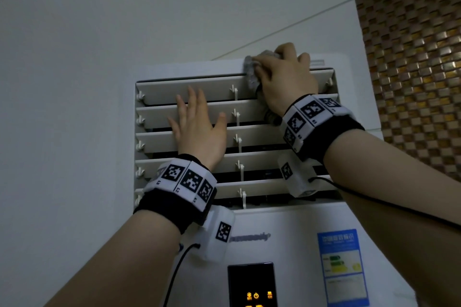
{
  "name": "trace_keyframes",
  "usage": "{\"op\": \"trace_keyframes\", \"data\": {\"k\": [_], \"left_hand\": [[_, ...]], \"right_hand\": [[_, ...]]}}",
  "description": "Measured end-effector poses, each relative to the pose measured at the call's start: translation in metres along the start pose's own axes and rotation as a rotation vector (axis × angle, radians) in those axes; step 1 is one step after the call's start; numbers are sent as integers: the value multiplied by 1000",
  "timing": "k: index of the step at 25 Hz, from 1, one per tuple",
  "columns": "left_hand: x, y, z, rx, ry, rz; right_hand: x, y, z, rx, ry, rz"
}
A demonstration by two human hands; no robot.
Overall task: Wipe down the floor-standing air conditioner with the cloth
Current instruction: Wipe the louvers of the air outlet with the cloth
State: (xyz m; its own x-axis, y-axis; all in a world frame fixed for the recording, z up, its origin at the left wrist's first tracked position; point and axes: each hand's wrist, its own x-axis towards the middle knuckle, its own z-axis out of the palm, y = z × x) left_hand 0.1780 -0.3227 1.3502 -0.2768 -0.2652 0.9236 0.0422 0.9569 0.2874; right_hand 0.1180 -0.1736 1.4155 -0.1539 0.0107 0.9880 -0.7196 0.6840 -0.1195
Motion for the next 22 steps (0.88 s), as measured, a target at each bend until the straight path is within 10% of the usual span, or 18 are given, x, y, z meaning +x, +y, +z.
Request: {"op": "trace_keyframes", "data": {"k": [22], "left_hand": [[12,-26,-14,24,24,3]], "right_hand": [[5,-43,17,-21,10,73]]}}
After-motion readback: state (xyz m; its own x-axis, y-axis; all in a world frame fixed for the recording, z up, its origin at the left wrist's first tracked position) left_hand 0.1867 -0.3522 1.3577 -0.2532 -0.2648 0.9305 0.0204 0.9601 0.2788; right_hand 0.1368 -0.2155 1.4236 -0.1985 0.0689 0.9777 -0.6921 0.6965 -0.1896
